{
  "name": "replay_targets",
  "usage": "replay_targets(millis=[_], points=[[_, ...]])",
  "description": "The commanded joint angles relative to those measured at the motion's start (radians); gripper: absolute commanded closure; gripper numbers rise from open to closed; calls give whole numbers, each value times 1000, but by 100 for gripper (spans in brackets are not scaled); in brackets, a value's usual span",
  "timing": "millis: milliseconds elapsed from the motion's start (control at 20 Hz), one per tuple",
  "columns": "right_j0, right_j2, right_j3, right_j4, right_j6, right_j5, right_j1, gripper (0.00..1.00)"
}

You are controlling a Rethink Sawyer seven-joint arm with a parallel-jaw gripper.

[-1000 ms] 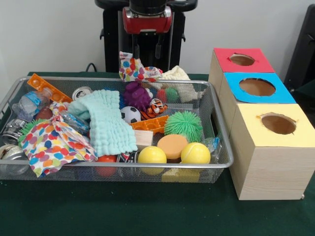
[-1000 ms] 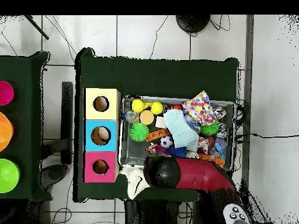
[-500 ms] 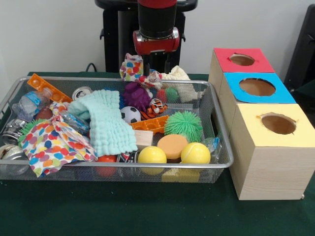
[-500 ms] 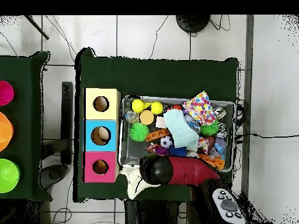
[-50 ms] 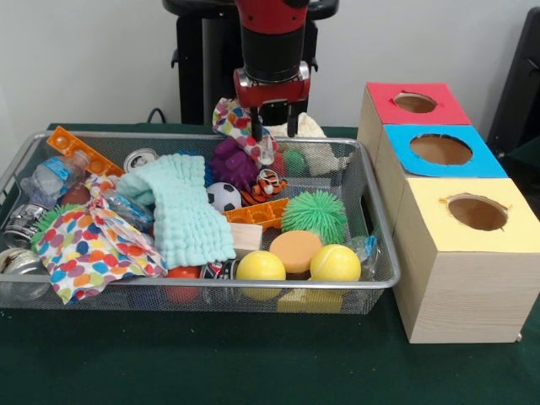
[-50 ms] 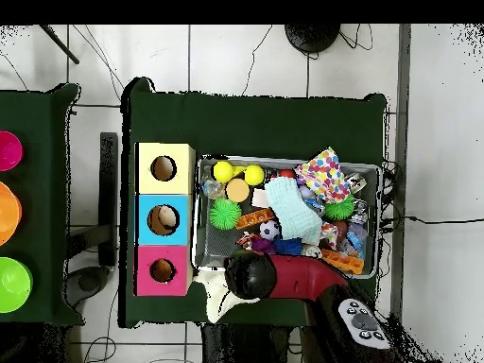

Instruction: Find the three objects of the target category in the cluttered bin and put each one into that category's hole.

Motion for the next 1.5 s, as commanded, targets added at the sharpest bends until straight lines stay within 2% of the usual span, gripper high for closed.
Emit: replay_targets(millis=[50,100,200,400,550,850,1050,1250,1500], points=[[1,24,-80,-10,120,-54,40,0],[4,26,-80,-5,116,-37,27,0],[6,39,-59,17,101,41,-43,0],[52,37,-55,78,84,277,-227,0],[77,29,-80,90,89,369,-274,0],[59,46,-82,102,86,372,-276,0],[73,49,-141,97,83,439,-270,0],[82,52,-180,86,93,422,-225,0],[77,46,-216,55,85,345,-141,0]])
